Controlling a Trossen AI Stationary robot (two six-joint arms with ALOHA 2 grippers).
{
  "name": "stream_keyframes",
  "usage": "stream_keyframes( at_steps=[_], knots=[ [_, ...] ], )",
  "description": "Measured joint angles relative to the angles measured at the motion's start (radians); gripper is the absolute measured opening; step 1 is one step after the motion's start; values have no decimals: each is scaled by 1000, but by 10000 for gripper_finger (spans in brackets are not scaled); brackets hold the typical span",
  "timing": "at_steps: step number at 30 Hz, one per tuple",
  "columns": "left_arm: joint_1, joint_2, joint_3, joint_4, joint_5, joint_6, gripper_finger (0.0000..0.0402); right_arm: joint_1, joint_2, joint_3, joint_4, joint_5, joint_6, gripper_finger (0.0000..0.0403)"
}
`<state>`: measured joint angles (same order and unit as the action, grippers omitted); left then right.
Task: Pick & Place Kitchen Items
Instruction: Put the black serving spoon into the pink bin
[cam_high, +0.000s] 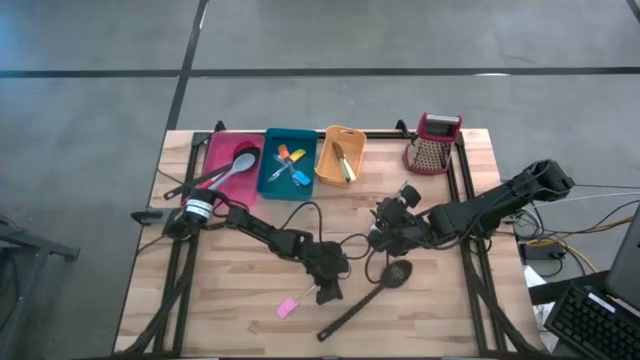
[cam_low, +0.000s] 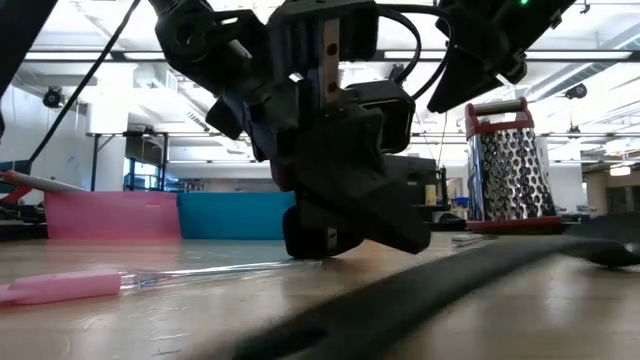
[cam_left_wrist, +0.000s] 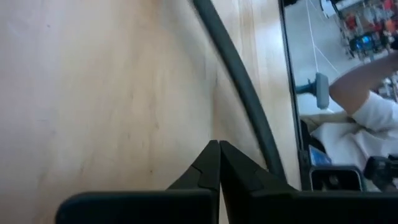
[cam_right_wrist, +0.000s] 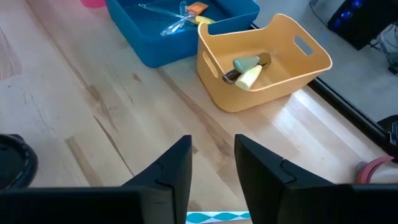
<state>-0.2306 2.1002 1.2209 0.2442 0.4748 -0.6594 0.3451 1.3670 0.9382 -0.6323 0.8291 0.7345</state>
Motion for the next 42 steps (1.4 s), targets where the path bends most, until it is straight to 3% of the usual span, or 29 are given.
stream_keyframes(
  at_steps=[6,10,15,23,27,31,37,42],
  knots=[
    [16,-40,2,-135,28,69,8,25,0,0,2,0,-22,88],
    [11,-102,1,-297,-136,172,5,61,0,1,39,-11,-107,72],
    [-28,-216,1,-499,-395,286,5,119,-1,47,47,-154,-231,57],
    [-127,-310,17,-503,-507,319,34,202,-1,188,-99,-175,-226,34],
    [-177,-274,104,-510,-577,451,68,209,-1,258,-182,-153,-214,27],
    [-224,-189,219,-560,-656,512,127,209,-1,304,-248,-145,-214,29],
    [-236,-14,411,-644,-712,416,223,208,-1,313,-293,-145,-214,33],
    [-227,123,568,-714,-705,316,266,209,-1,295,-336,-146,-157,23]
  ],
)
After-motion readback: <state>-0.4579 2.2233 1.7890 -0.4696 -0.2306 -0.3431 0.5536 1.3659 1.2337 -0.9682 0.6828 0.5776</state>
